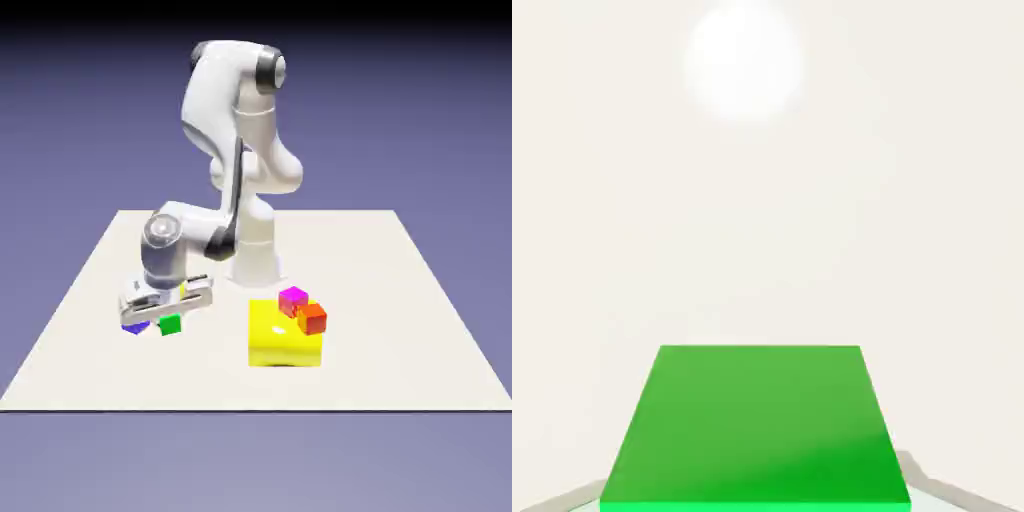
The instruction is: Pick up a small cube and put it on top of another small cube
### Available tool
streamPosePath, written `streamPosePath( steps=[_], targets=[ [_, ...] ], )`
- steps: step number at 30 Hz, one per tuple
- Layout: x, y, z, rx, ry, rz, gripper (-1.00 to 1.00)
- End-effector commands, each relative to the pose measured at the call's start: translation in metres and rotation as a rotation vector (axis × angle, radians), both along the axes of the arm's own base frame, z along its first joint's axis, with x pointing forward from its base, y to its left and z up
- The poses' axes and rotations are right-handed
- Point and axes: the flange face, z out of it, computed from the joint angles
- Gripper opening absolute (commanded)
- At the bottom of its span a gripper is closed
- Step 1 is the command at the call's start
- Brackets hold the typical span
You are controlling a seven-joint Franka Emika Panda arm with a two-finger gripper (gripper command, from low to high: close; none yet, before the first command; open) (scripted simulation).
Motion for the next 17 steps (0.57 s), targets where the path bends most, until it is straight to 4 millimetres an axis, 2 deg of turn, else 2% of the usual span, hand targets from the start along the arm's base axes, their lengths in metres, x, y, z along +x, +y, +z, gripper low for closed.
streamPosePath(
  steps=[1, 5, 7, 9, 13, 14, 15, 16, 17],
  targets=[
    [-0.014, -0.017, 0.002, -0.008, 0.002, -0.078, -1.0],
    [-0.075, -0.077, 0.008, -0.024, 0.006, -0.392, -1.0],
    [-0.105, -0.098, 0.011, -0.027, 0.007, -0.548, -1.0],
    [-0.105, -0.094, 0.011, -0.02, 0.0, -0.587, -1.0],
    [-0.118, -0.088, -0.05, -0.02, 0.0, -0.586, -1.0],
    [-0.12, -0.087, -0.056, -0.02, 0.0, -0.587, -1.0],
    [-0.12, -0.087, -0.056, -0.02, 0.0, -0.587, 1.0],
    [-0.12, -0.087, -0.056, -0.02, 0.0, -0.587, 1.0],
    [-0.115, -0.089, -0.041, -0.019, -0.001, -0.586, 1.0]
  ],
)
